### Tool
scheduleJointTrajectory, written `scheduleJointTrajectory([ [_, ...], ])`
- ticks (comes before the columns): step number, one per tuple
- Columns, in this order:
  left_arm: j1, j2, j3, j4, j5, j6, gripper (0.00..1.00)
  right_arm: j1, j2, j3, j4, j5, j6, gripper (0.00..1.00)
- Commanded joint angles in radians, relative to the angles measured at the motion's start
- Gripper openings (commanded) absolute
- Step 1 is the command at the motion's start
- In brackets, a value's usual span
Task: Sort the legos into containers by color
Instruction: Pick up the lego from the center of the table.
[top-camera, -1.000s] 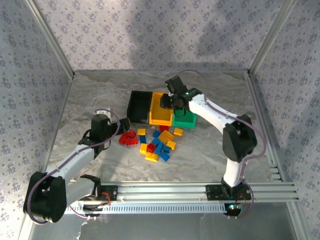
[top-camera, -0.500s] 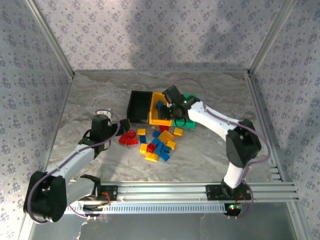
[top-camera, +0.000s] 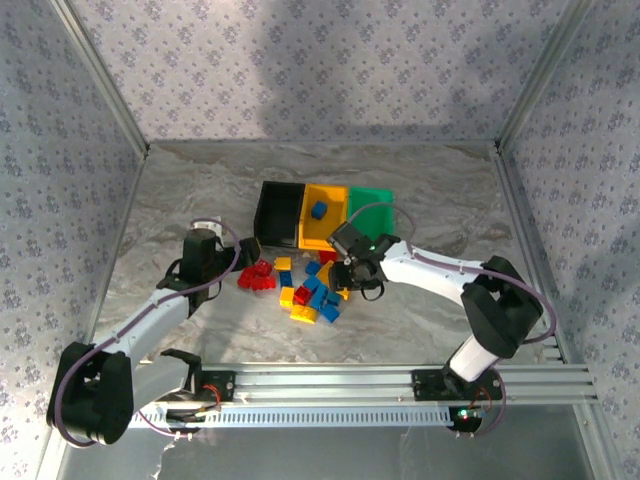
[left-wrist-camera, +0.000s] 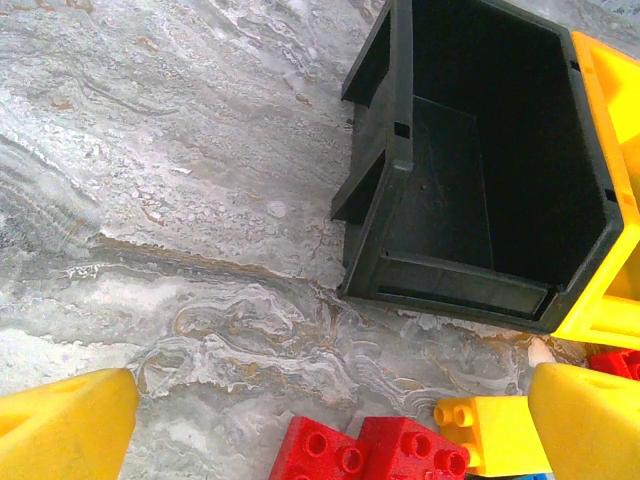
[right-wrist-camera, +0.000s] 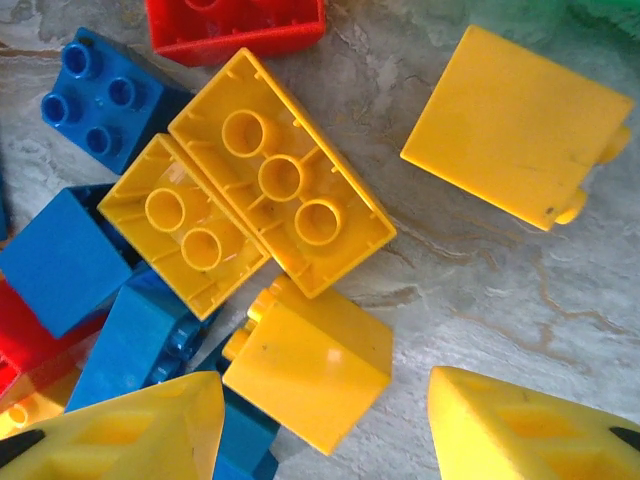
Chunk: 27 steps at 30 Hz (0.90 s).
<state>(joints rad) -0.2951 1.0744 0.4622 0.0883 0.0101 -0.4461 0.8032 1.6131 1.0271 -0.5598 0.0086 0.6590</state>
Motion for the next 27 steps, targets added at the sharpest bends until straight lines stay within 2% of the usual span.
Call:
scheduleJointTrajectory([
  [1, -0.004, -0.019, 0.000, 0.024, 0.003, -0.002, 1.00, 0.003, 0.047, 0.009, 0.024, -0.016, 0.025, 0.58],
  [10, -0.004, -0.022, 0.003, 0.022, 0.007, 0.003, 1.00, 0.003, 0.136, 0.044, 0.015, -0.037, 0.025, 0.61],
  [13, -0.004, -0.018, 0.005, 0.022, 0.013, 0.002, 1.00, 0.007, 0.127, 0.037, 0.011, -0.033, 0.029, 0.57],
  [18, -0.004, -0.016, 0.006, 0.025, 0.021, -0.001, 1.00, 0.008, 0.077, 0.009, -0.008, -0.006, 0.030, 0.41],
  [22, -0.003, -0.015, 0.005, 0.022, 0.012, 0.003, 1.00, -0.007, 0.025, 0.003, -0.029, 0.000, 0.027, 0.39],
  [27, -0.005, -0.013, 0.006, 0.023, 0.013, 0.001, 1.00, -0.075, -0.041, 0.056, -0.076, 0.004, -0.013, 0.39],
])
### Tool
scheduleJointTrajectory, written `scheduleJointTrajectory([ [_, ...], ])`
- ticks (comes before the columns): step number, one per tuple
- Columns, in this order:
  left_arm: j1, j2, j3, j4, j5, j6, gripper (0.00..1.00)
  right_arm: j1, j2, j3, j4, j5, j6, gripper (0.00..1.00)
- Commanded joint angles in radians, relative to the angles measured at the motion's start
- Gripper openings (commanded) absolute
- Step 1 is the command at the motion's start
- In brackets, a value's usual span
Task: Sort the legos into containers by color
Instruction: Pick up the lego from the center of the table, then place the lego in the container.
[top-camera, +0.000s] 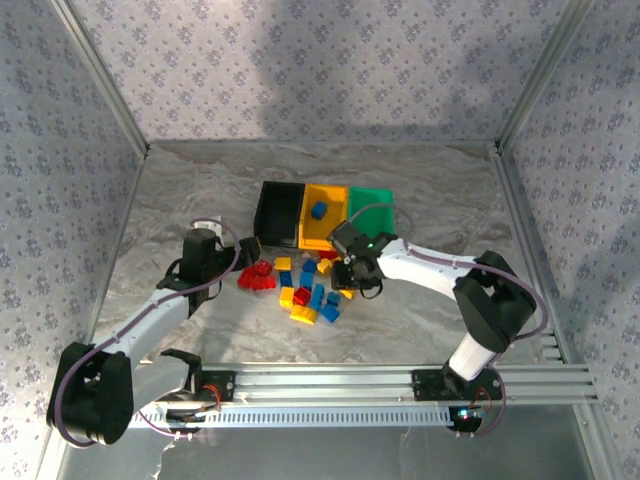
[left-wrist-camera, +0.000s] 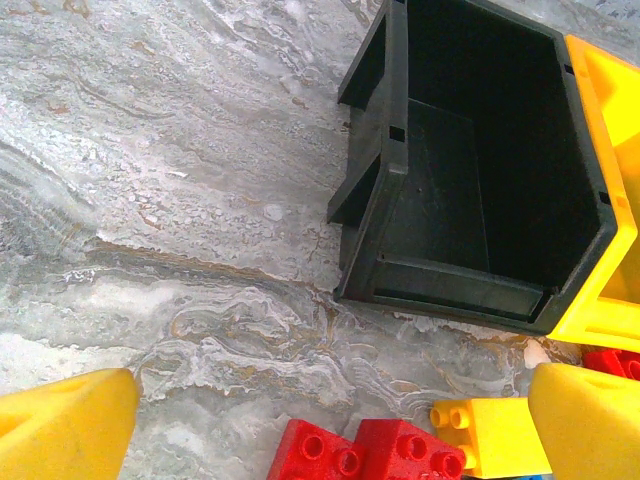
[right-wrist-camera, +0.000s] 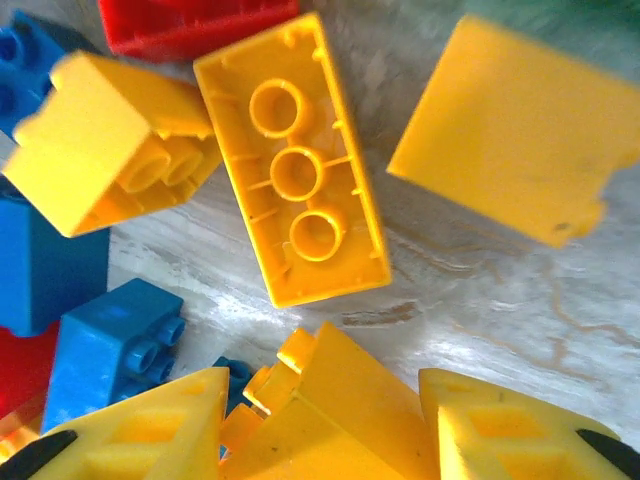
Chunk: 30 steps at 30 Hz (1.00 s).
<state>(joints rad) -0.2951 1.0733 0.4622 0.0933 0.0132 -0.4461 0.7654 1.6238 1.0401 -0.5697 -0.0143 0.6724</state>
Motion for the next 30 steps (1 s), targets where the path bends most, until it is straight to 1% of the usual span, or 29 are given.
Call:
scheduleJointTrajectory([
  [1, -0.006, -0.013, 0.006, 0.020, 0.013, 0.000, 1.00, -0.058, -0.061, 0.067, -0.074, 0.030, -0.036, 0.39],
  [6, -0.007, -0.002, 0.006, 0.025, 0.016, 0.001, 1.00, -0.203, -0.049, 0.212, -0.057, 0.025, -0.142, 0.39],
  [8, -0.008, 0.005, 0.006, 0.026, 0.016, 0.004, 1.00, -0.255, -0.005, 0.279, -0.054, 0.018, -0.176, 0.39],
  [12, -0.012, 0.010, 0.009, 0.024, 0.009, 0.011, 1.00, -0.317, 0.104, 0.396, -0.082, 0.046, -0.229, 0.40],
  [14, -0.013, 0.007, 0.012, 0.020, 0.007, 0.015, 1.00, -0.335, 0.142, 0.422, -0.087, 0.052, -0.250, 0.44],
  [15, -0.013, 0.005, 0.012, 0.019, 0.006, 0.017, 1.00, -0.337, 0.149, 0.426, -0.088, 0.061, -0.258, 0.49],
  [16, -0.015, 0.006, 0.011, 0.020, 0.004, 0.018, 1.00, -0.328, 0.149, 0.426, -0.091, 0.080, -0.267, 0.57],
  [17, -0.015, 0.009, 0.012, 0.022, 0.004, 0.020, 1.00, -0.312, 0.143, 0.423, -0.096, 0.110, -0.274, 0.61],
  [19, -0.016, 0.014, 0.016, 0.022, 0.009, 0.021, 1.00, -0.282, 0.120, 0.403, -0.094, 0.154, -0.281, 0.65],
  [21, -0.023, 0.021, 0.019, 0.023, 0.016, 0.023, 1.00, -0.264, 0.088, 0.361, -0.072, 0.160, -0.276, 0.65],
  [26, -0.046, 0.038, 0.024, 0.031, 0.015, 0.024, 1.00, -0.262, -0.022, 0.221, 0.024, 0.120, -0.241, 0.65],
  [30, -0.060, 0.053, 0.043, 0.014, 0.016, 0.030, 0.99, -0.265, -0.122, 0.091, 0.073, 0.143, -0.232, 0.65],
])
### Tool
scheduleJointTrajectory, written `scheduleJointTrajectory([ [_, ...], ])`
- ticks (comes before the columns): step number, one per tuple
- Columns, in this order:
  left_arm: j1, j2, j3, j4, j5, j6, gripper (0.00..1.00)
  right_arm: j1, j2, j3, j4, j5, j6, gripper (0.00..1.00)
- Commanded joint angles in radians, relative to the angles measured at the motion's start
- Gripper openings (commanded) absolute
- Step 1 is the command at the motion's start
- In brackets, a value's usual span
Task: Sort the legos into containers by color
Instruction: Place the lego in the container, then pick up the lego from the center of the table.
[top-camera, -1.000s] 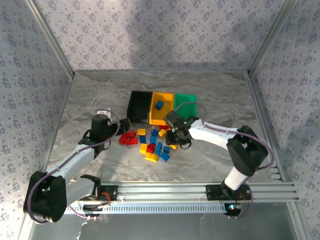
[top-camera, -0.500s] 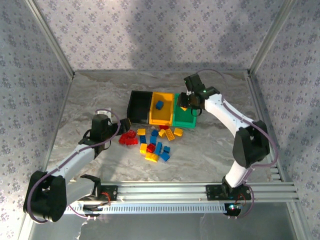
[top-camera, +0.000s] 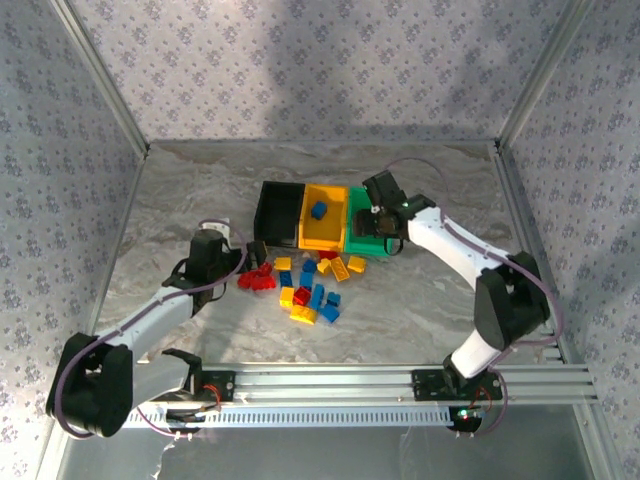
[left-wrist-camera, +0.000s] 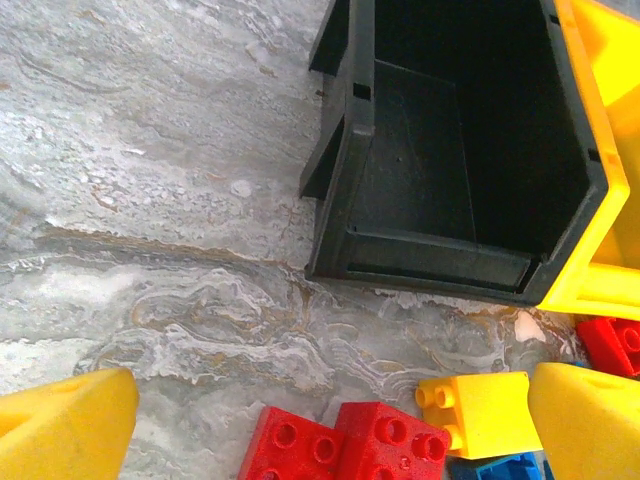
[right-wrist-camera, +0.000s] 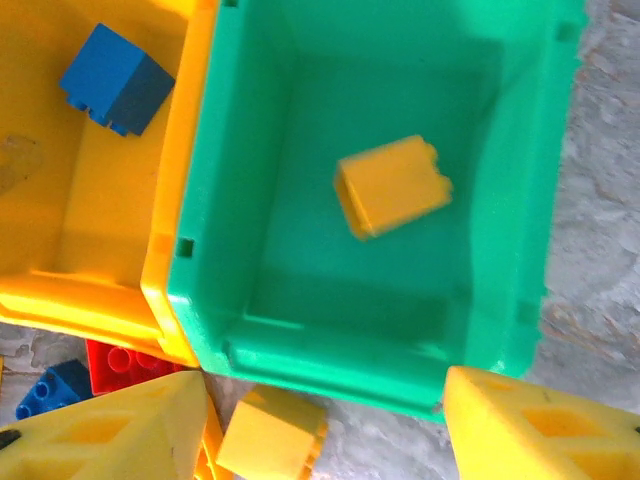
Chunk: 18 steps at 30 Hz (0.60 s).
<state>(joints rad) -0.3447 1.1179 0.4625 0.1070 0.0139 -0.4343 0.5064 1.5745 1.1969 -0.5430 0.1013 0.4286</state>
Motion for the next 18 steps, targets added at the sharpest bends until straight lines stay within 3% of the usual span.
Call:
scheduleJointTrajectory([
  [1, -0.014, 0.009, 0.050, -0.012, 0.018, 0.020, 0.99, -0.011, -0.093, -0.088, 0.055, 0.031, 0.012, 0.65],
  [12, -0.047, -0.015, 0.123, -0.220, 0.032, 0.041, 0.92, -0.038, -0.261, -0.400, 0.218, 0.058, 0.024, 0.65],
  [18, -0.069, -0.023, 0.170, -0.382, 0.041, 0.054, 0.73, -0.045, -0.270, -0.486, 0.277, 0.065, 0.026, 0.65],
])
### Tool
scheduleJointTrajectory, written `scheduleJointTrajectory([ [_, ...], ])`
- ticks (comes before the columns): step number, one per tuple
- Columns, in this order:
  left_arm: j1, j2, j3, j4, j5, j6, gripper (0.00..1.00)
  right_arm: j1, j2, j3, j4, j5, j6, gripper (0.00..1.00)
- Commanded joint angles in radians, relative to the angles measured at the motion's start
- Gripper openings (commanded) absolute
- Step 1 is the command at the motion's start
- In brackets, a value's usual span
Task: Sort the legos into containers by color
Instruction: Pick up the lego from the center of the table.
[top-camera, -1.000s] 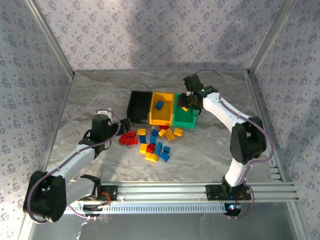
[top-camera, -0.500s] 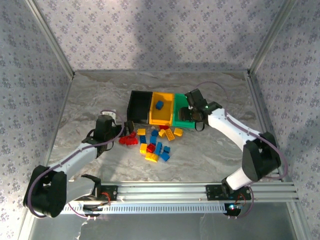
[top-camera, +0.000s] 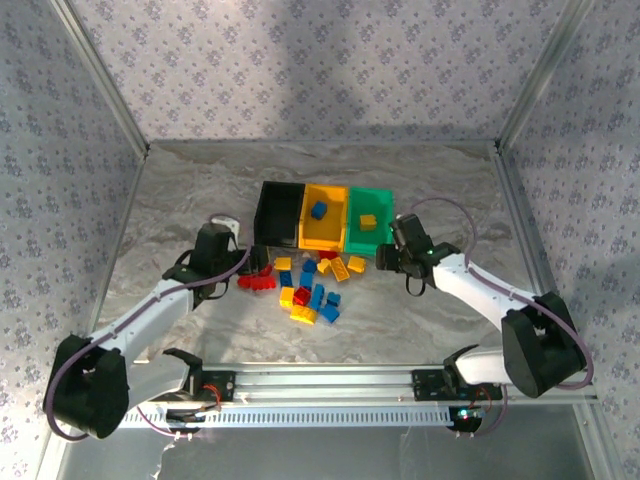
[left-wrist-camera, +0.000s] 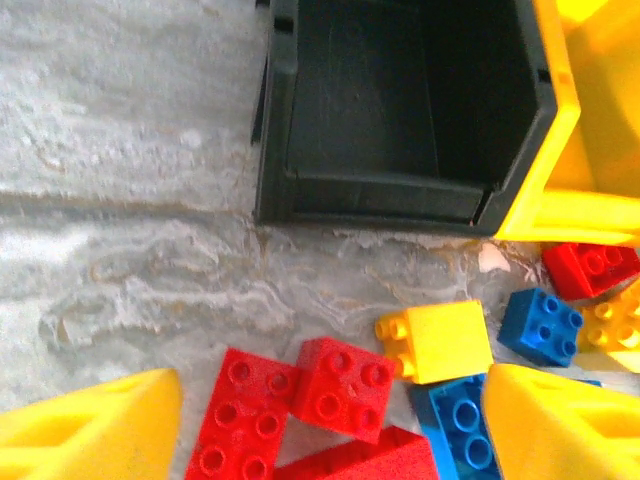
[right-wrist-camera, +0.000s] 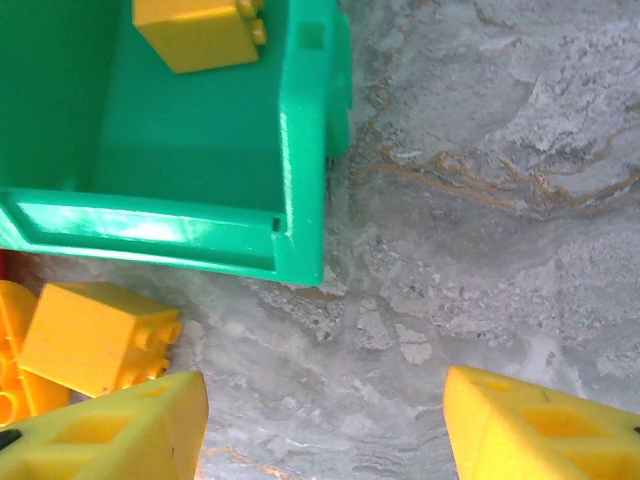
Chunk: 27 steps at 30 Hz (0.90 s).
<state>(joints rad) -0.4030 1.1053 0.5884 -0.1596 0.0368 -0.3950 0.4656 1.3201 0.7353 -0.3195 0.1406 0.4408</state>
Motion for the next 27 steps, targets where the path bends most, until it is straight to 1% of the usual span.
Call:
scheduleJointTrajectory([
  [1, -0.017, -0.003, 0.053, -0.132, 0.019, 0.015, 0.73, -0.004, -0.017, -0.036, 0.058, 0.030, 0.011, 0.65],
  [3, -0.033, 0.016, 0.069, -0.156, 0.016, 0.022, 0.66, -0.001, -0.032, -0.066, 0.071, 0.047, 0.006, 0.65],
  [4, -0.044, 0.029, 0.079, -0.168, 0.006, 0.025, 0.65, 0.000, -0.046, -0.088, 0.082, 0.062, 0.007, 0.65],
  [8, -0.083, 0.102, 0.125, -0.211, -0.051, 0.049, 0.65, -0.010, -0.125, -0.200, 0.150, 0.086, 0.021, 0.64],
  [10, -0.092, 0.146, 0.160, -0.244, -0.071, 0.061, 0.64, -0.016, -0.162, -0.230, 0.178, 0.052, 0.028, 0.63],
  [12, -0.101, 0.188, 0.194, -0.270, -0.088, 0.068, 0.64, -0.012, -0.180, -0.248, 0.197, 0.047, 0.029, 0.62],
  [16, -0.108, 0.261, 0.246, -0.302, -0.116, 0.081, 0.63, -0.013, -0.163, -0.272, 0.235, 0.042, 0.050, 0.62],
  [19, -0.118, 0.316, 0.285, -0.331, -0.127, 0.086, 0.59, -0.006, -0.130, -0.308, 0.285, 0.030, 0.070, 0.62],
  [20, -0.124, 0.332, 0.300, -0.341, -0.129, 0.088, 0.58, 0.008, -0.123, -0.309, 0.288, 0.032, 0.069, 0.61],
  [23, -0.144, 0.372, 0.325, -0.349, -0.144, 0.088, 0.58, 0.076, -0.113, -0.300, 0.294, 0.109, 0.042, 0.61],
  [27, -0.165, 0.447, 0.367, -0.368, -0.176, 0.093, 0.54, 0.089, -0.091, -0.290, 0.296, 0.105, 0.033, 0.61],
])
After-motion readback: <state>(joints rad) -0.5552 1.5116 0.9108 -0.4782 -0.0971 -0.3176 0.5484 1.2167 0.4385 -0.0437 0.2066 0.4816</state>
